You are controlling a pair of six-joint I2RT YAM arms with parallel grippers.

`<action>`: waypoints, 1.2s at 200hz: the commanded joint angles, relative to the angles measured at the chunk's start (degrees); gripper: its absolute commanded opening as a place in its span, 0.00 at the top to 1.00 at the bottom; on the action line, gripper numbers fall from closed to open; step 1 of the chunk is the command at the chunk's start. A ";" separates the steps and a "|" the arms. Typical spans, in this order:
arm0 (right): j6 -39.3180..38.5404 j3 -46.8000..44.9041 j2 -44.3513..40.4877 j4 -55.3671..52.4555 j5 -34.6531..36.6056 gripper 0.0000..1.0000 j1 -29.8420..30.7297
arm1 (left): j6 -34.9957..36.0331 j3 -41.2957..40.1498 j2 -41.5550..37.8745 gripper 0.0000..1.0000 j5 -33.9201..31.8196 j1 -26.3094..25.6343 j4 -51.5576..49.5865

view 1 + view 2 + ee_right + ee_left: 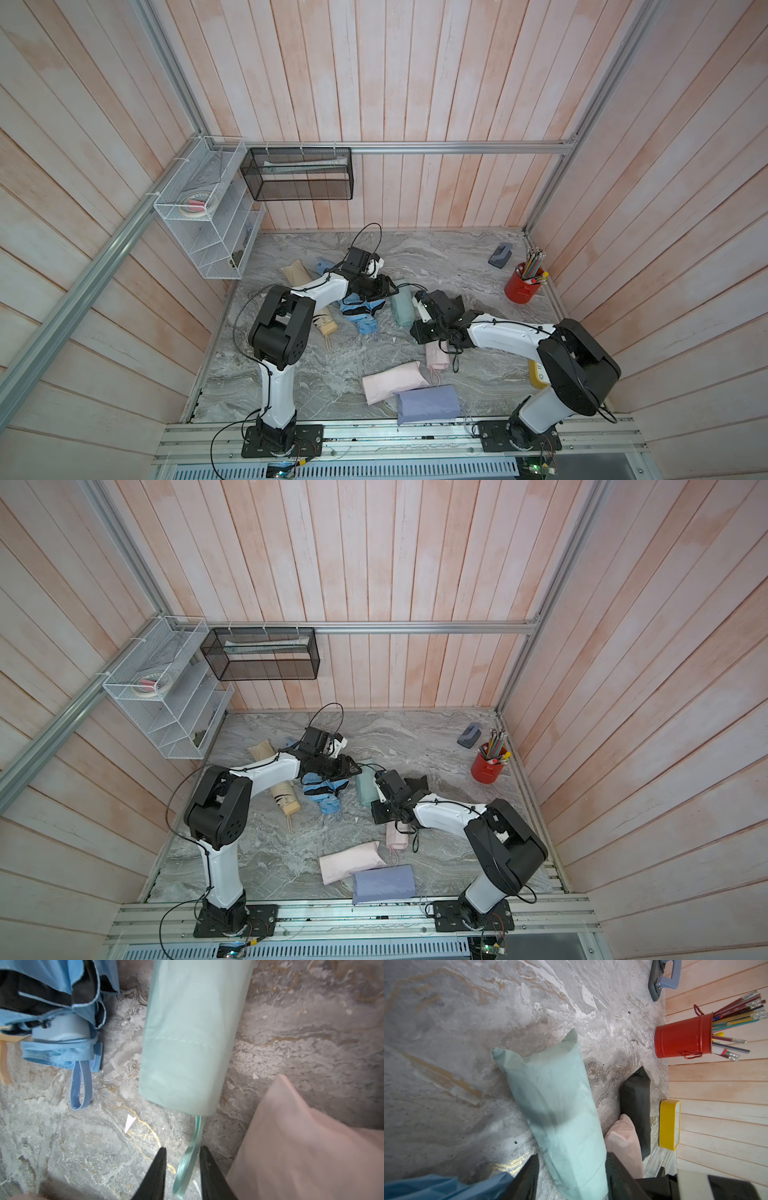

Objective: Take umbrellas out of sleeves
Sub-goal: Take out the umbrella from the umbrella sleeve.

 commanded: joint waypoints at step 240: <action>3.21 -3.02 -2.89 0.32 3.65 1.00 -1.86 | -0.14 7.01 4.96 0.43 -0.93 4.74 -1.46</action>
